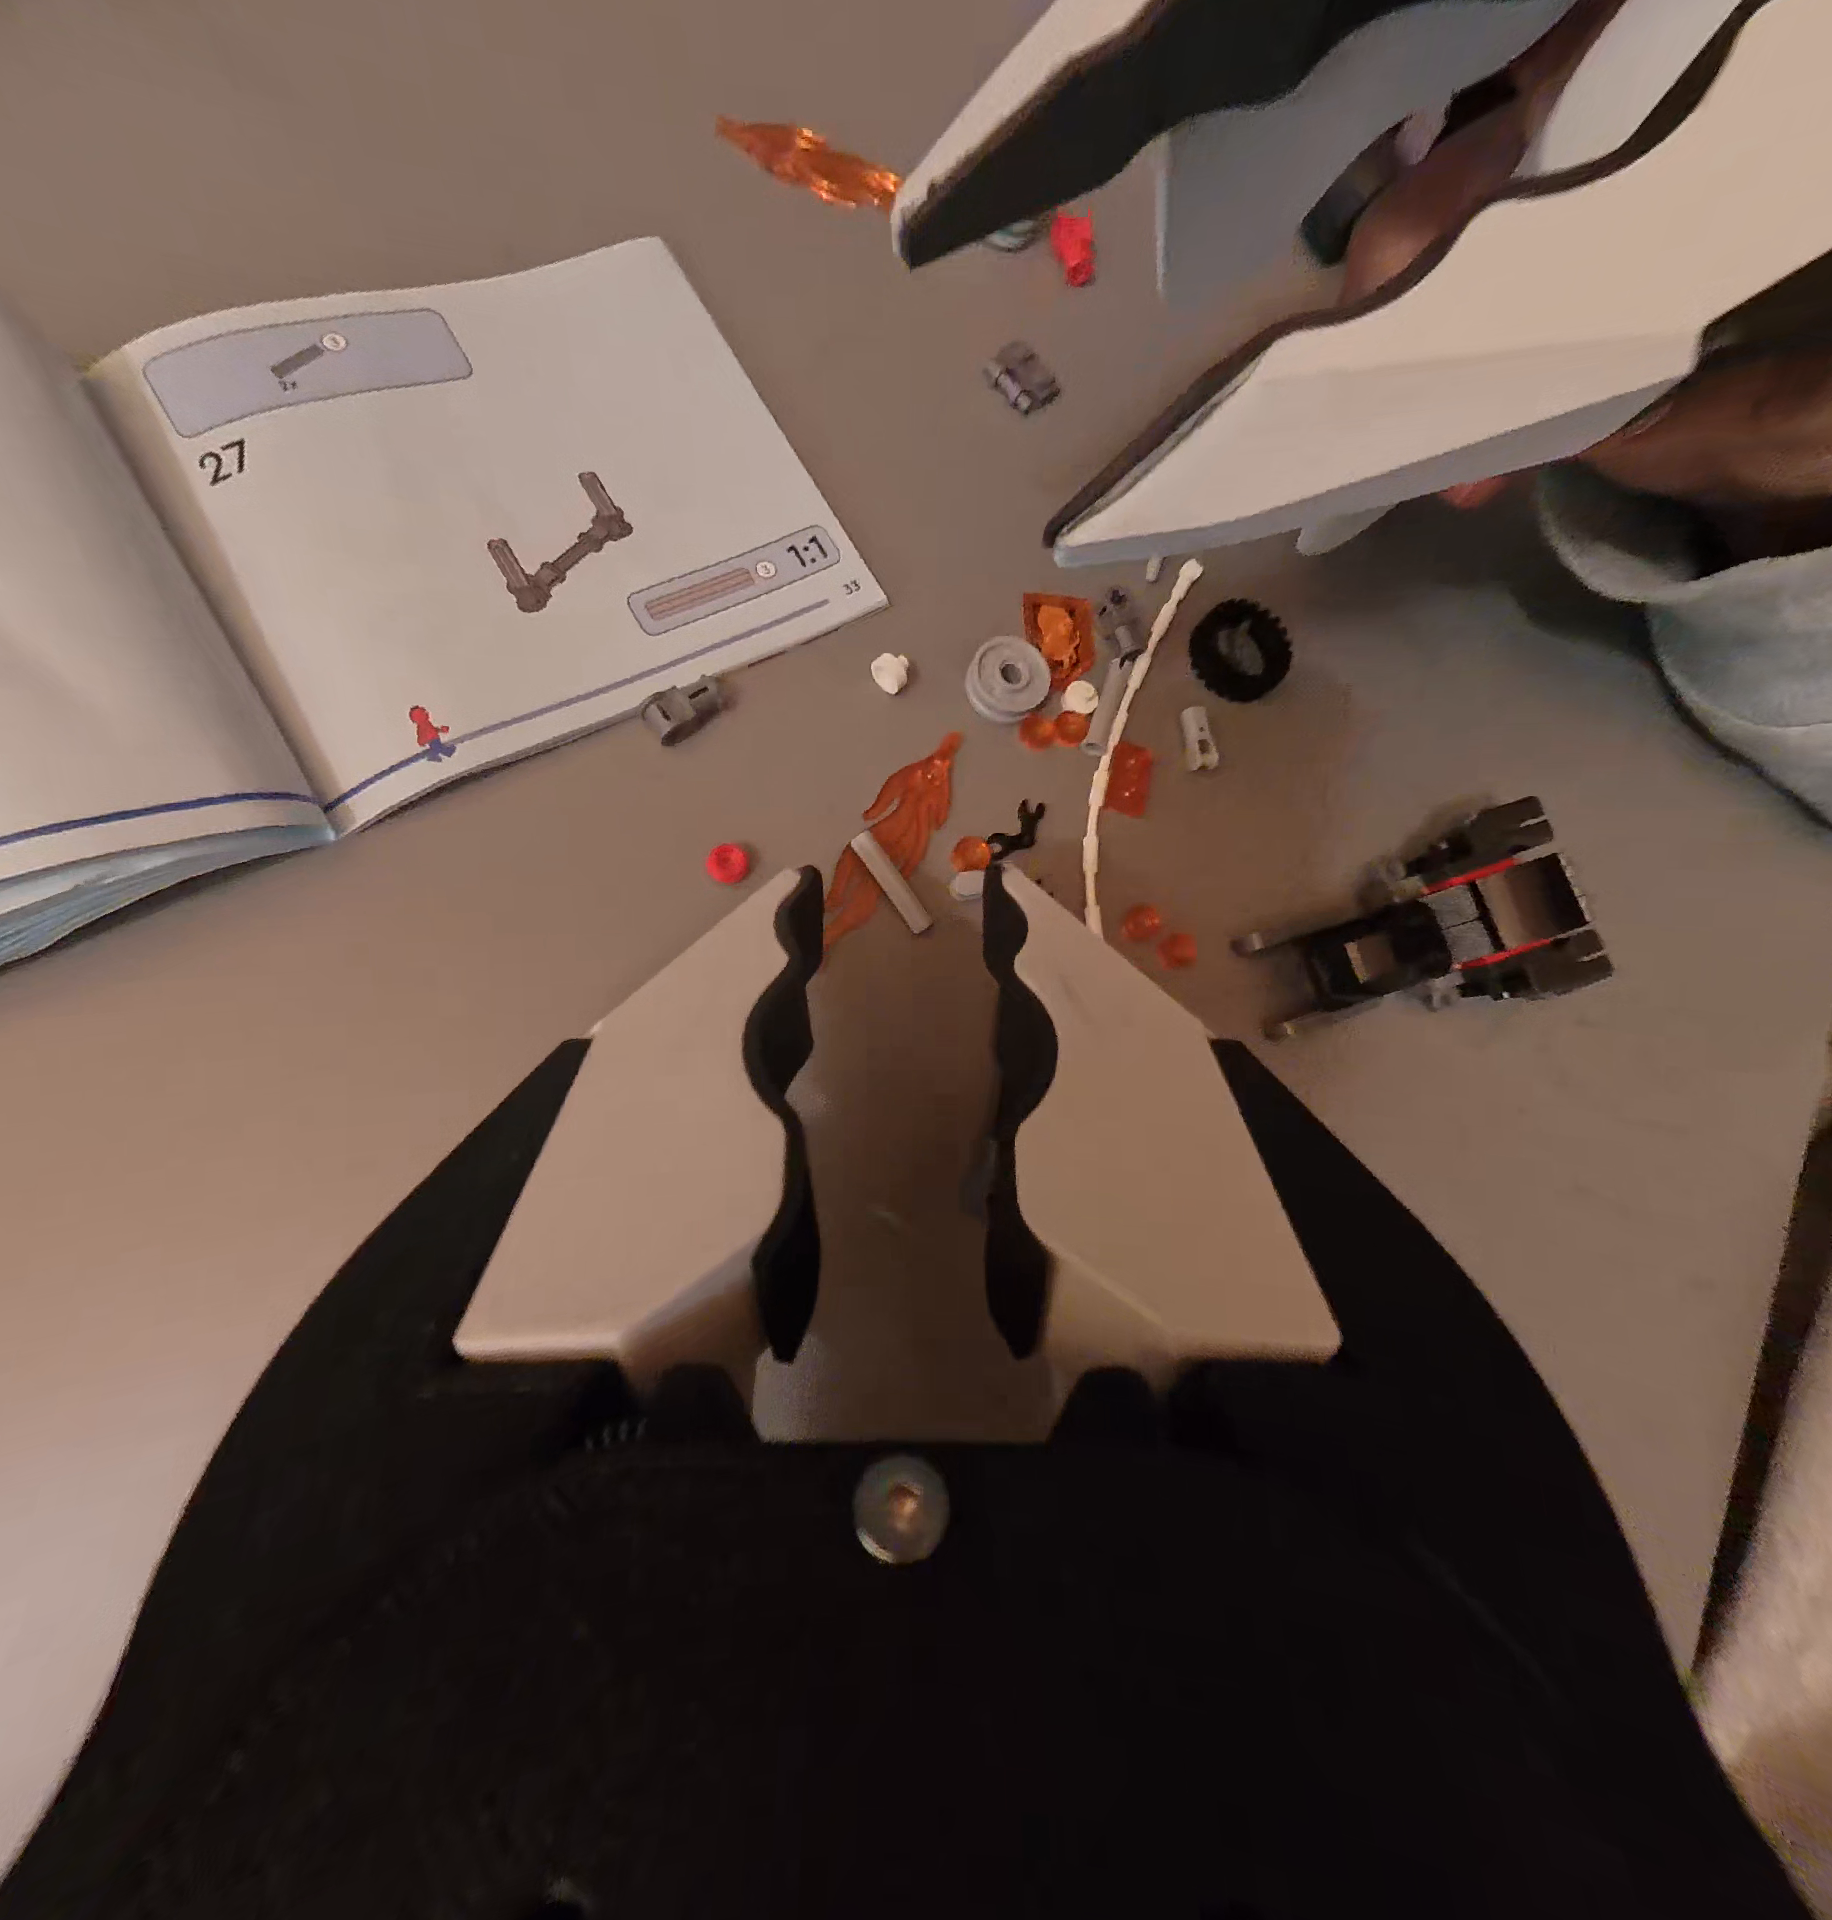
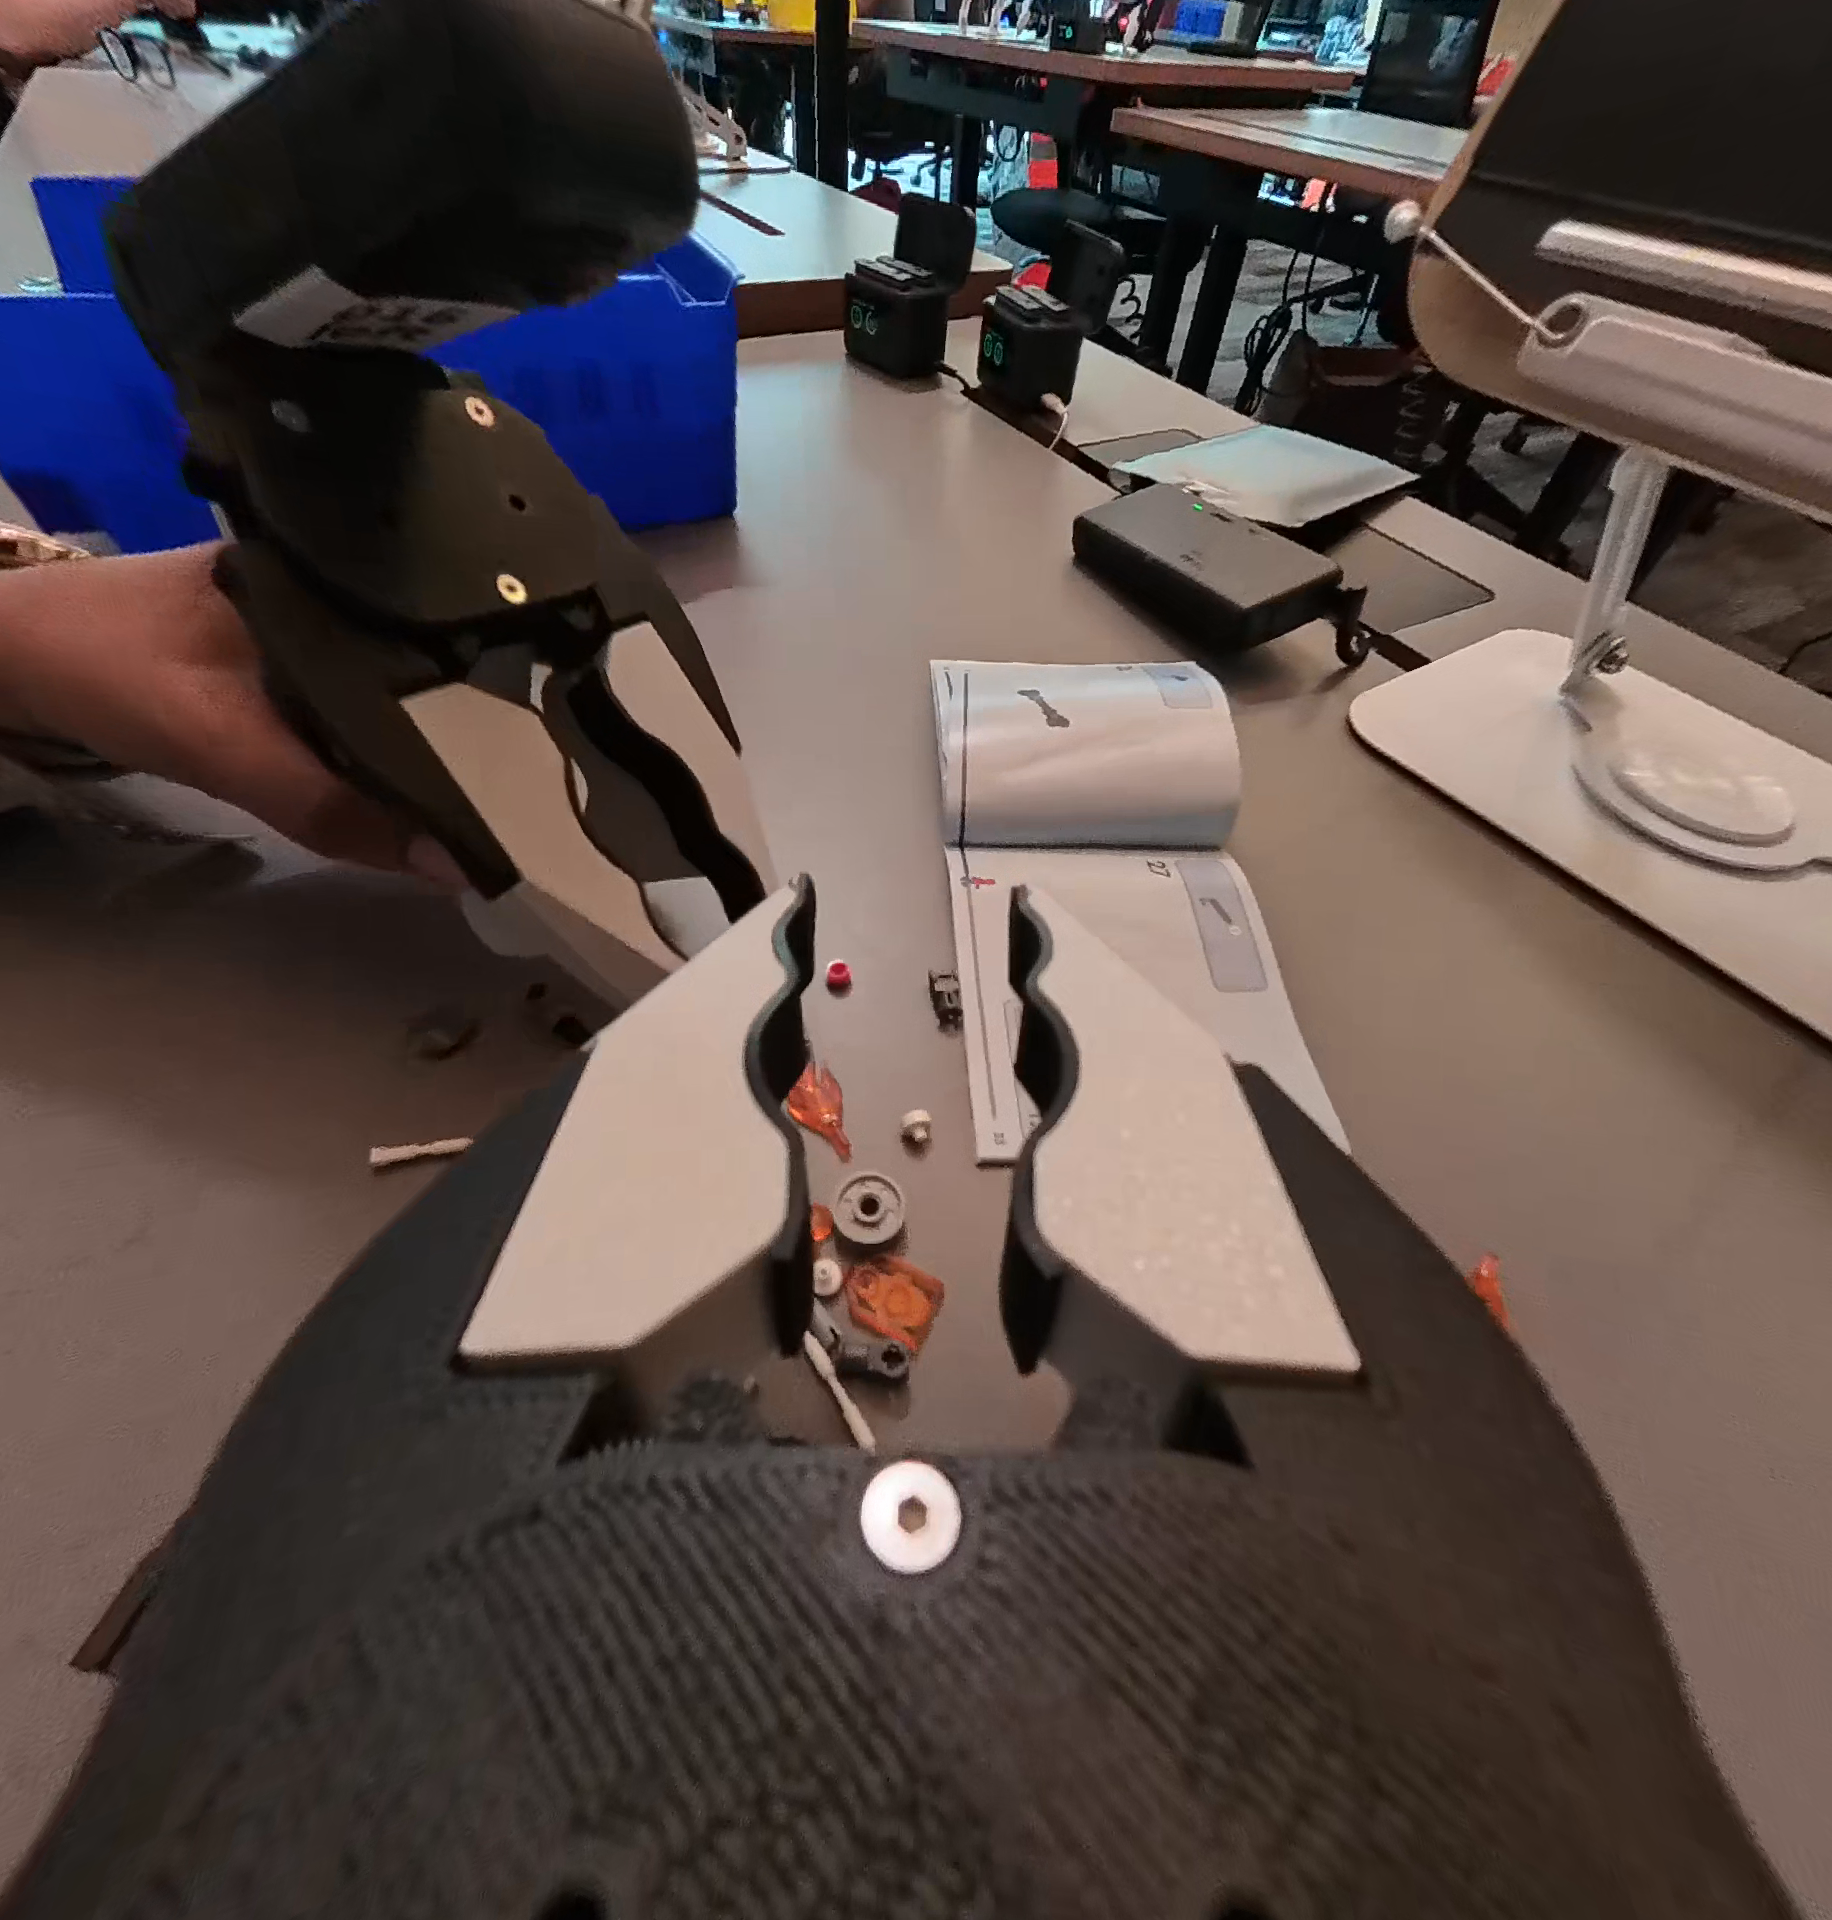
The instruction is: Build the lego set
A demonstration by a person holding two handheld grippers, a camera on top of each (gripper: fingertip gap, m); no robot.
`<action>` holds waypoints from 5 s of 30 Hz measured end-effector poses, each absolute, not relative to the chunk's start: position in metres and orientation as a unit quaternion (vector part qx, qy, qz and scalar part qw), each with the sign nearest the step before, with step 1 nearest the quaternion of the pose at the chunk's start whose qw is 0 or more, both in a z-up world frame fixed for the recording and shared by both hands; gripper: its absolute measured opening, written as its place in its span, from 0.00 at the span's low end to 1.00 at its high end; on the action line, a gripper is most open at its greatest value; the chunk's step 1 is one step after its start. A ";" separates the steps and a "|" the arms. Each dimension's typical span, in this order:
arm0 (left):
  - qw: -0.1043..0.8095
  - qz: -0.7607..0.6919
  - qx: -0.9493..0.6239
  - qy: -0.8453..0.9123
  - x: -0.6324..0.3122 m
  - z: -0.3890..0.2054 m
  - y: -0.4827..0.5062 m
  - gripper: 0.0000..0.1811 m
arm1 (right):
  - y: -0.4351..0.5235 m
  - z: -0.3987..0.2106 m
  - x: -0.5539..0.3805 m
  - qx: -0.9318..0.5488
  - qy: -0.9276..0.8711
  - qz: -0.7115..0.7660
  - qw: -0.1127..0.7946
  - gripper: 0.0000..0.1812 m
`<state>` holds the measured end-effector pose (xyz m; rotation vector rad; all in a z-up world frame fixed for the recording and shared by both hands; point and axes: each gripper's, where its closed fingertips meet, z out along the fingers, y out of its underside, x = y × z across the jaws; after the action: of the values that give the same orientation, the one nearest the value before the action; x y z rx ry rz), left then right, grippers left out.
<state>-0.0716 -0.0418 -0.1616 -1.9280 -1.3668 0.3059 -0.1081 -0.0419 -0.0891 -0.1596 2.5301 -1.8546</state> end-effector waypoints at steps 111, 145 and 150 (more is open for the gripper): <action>0.420 0.063 -0.709 -0.563 -0.005 -0.171 -0.071 0.01 | -0.067 -0.140 -0.011 0.102 0.892 -0.429 -0.101 0.01; 0.448 0.055 -0.676 -0.582 -0.009 -0.166 -0.077 0.01 | -0.062 -0.156 -0.006 0.073 0.902 -0.412 -0.107 0.01; 0.451 0.069 -0.675 -0.580 -0.010 -0.163 -0.079 0.03 | -0.064 -0.143 -0.006 0.086 0.891 -0.436 -0.087 0.30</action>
<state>-0.0102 -0.0785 -0.1628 -1.6685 -1.4331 0.1703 -0.0064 -0.0636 -0.1434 0.2878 2.9680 -1.4523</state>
